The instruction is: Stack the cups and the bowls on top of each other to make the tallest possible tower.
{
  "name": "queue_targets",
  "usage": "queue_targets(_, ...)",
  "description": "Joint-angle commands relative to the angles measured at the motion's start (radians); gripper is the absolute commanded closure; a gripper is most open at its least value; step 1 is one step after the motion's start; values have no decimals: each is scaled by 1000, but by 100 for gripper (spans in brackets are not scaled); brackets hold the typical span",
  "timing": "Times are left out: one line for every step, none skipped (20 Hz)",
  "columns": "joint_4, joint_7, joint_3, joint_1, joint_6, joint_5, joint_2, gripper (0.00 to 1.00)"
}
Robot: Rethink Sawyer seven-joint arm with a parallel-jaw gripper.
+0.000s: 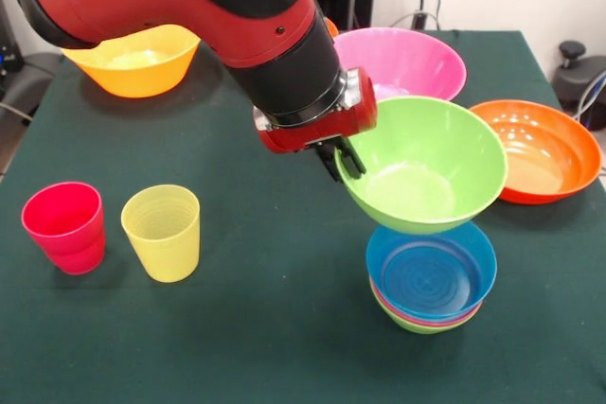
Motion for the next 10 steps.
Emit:
queue_targets(-21,47,-89,67,26,-71,-45,100)
queue_targets(-23,47,-89,68,26,-70,-43,100)
queue_targets(-26,45,-91,70,26,-69,-41,100)
queue_targets(-31,42,-93,73,27,-67,-38,100)
queue_targets(-39,39,-94,75,32,-64,-34,100)
queue_targets(-42,37,-95,77,32,-61,-31,100)
queue_targets(-47,35,-94,79,34,-57,-26,100)
queue_targets(-47,34,-94,81,32,-54,-23,100)
queue_targets(-56,30,-91,83,33,-51,-16,100)
queue_targets(-59,28,-91,85,33,-49,-13,100)
